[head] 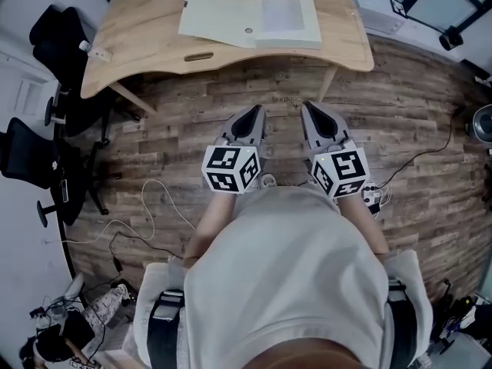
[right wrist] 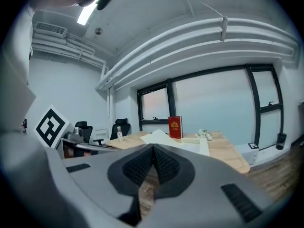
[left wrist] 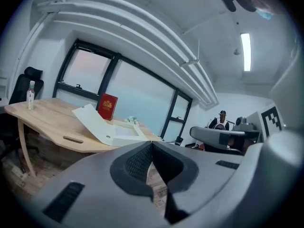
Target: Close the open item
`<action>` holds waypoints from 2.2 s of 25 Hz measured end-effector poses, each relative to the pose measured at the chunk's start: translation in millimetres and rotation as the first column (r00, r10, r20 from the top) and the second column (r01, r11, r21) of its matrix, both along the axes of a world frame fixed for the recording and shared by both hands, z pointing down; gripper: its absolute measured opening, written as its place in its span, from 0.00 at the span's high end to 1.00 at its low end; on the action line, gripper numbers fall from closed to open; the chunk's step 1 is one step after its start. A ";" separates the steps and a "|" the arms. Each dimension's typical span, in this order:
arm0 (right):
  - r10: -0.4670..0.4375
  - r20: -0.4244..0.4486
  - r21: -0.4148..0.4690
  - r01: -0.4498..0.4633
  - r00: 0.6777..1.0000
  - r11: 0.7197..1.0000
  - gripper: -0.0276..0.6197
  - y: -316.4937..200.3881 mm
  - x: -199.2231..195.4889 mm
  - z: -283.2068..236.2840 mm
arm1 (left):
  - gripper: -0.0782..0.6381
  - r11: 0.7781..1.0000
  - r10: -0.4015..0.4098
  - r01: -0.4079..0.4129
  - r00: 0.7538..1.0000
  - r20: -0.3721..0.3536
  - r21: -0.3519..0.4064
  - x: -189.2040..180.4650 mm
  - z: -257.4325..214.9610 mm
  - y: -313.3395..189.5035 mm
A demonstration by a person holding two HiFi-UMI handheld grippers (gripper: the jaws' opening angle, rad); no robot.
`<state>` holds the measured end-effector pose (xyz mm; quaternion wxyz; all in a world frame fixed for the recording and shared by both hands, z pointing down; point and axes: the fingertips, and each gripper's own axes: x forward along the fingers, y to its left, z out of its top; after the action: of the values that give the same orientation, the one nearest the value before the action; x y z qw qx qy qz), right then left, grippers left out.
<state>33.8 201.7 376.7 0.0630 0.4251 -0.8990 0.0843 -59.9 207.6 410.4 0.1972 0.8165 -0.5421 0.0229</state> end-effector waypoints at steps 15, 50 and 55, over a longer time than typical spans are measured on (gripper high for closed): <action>0.017 -0.009 -0.015 -0.017 1.000 1.000 0.93 -7.3 -26.1 3.9 | 0.86 1.000 0.019 -0.019 0.999 -0.030 -0.009 -23.8 3.9 -10.6; 0.022 0.011 -0.030 -0.022 1.000 0.999 0.93 -133.9 -25.3 11.1 | 0.86 0.998 -0.005 0.002 0.999 -0.041 -0.069 -37.8 19.9 -130.0; -0.002 -0.001 -0.030 0.002 1.000 1.000 0.93 -160.6 -21.3 8.0 | 0.86 0.996 -0.029 0.024 0.998 -0.052 -0.082 -35.6 17.2 -157.1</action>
<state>12.6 41.1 384.7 0.0701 0.4231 -0.8981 0.0976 -95.5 50.5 427.6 0.2448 0.8009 -0.5461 0.0204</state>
